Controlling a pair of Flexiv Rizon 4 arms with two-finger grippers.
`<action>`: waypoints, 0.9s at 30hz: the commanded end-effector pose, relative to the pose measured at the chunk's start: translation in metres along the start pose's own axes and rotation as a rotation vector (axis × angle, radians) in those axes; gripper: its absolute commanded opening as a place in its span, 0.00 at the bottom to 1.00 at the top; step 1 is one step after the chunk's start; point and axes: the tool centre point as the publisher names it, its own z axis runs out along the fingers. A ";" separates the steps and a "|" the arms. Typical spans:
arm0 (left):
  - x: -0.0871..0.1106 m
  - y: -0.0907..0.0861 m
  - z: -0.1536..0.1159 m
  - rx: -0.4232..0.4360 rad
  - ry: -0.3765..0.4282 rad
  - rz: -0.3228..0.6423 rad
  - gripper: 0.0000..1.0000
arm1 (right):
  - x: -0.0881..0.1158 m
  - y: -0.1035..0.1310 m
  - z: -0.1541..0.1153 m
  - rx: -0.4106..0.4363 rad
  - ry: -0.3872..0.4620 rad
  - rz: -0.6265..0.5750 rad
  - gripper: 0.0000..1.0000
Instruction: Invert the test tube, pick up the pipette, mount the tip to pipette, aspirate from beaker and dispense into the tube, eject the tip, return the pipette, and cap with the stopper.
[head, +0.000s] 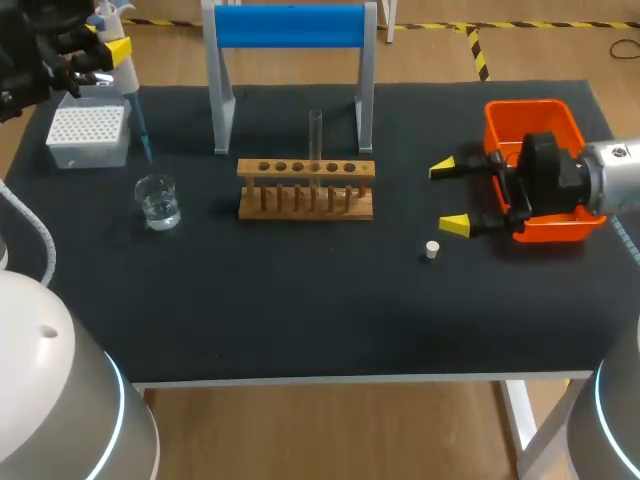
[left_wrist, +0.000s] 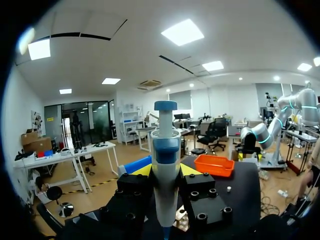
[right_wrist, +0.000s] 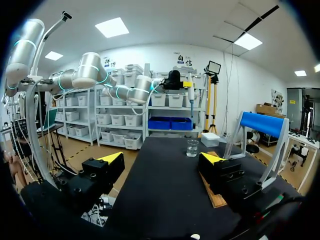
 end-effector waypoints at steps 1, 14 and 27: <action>0.001 0.000 0.000 0.002 -0.002 0.001 0.00 | 0.004 0.001 0.014 0.022 0.002 -0.007 1.00; 0.001 0.000 0.000 0.002 -0.002 0.001 0.00 | 0.010 0.008 0.114 0.107 -0.011 0.021 1.00; 0.001 0.000 0.000 0.002 -0.002 0.001 0.00 | 0.000 0.009 0.212 0.148 -0.033 0.072 1.00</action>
